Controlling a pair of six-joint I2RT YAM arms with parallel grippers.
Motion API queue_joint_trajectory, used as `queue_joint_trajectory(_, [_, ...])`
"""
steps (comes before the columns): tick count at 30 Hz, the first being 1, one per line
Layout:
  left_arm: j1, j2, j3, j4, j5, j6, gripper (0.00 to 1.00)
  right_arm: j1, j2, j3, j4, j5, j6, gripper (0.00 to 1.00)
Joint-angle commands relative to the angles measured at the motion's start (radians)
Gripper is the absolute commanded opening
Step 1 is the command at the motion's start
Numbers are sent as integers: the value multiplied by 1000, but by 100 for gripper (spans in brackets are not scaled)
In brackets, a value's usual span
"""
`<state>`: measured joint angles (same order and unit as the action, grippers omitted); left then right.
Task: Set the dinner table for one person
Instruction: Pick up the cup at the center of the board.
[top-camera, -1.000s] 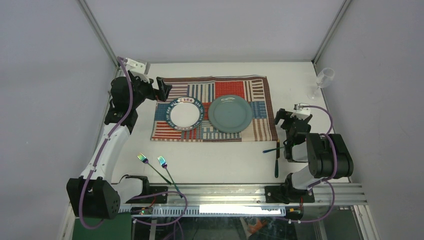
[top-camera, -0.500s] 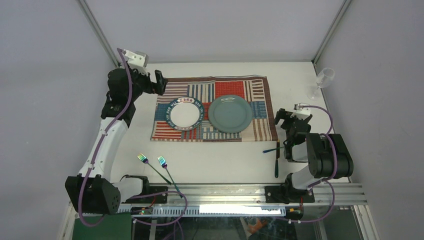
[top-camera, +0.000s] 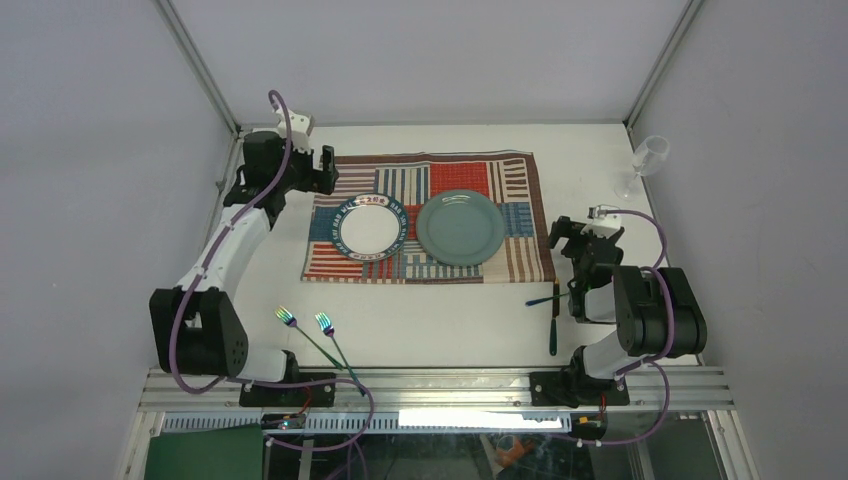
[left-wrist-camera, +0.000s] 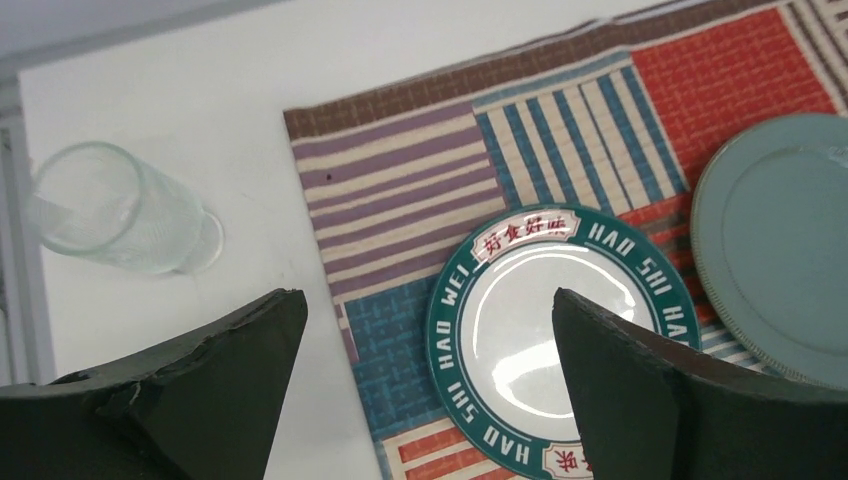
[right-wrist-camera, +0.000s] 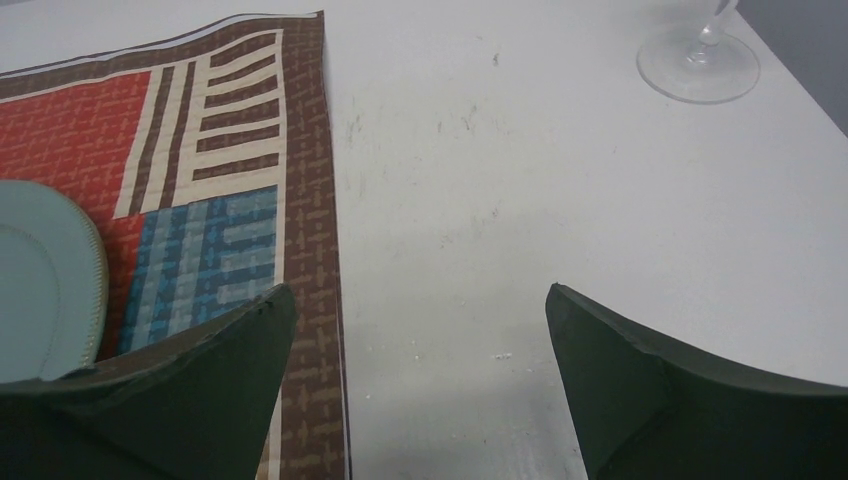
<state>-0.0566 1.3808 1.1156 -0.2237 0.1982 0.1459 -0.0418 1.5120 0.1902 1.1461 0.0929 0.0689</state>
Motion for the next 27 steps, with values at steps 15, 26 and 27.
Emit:
queue_joint_trajectory(15, [9, 178, 141, -73, 178, -47, 99, -291, -394, 907, -1333, -157, -333, 100])
queue_joint_trajectory(26, [-18, 110, 119, -82, 198, -24, 99, -329, -146, 1490, -1908, -41, -333, 100])
queue_joint_trajectory(27, [-22, 99, 113, -83, 205, -20, 99, -338, -127, 1508, -1929, -29, -323, 99])
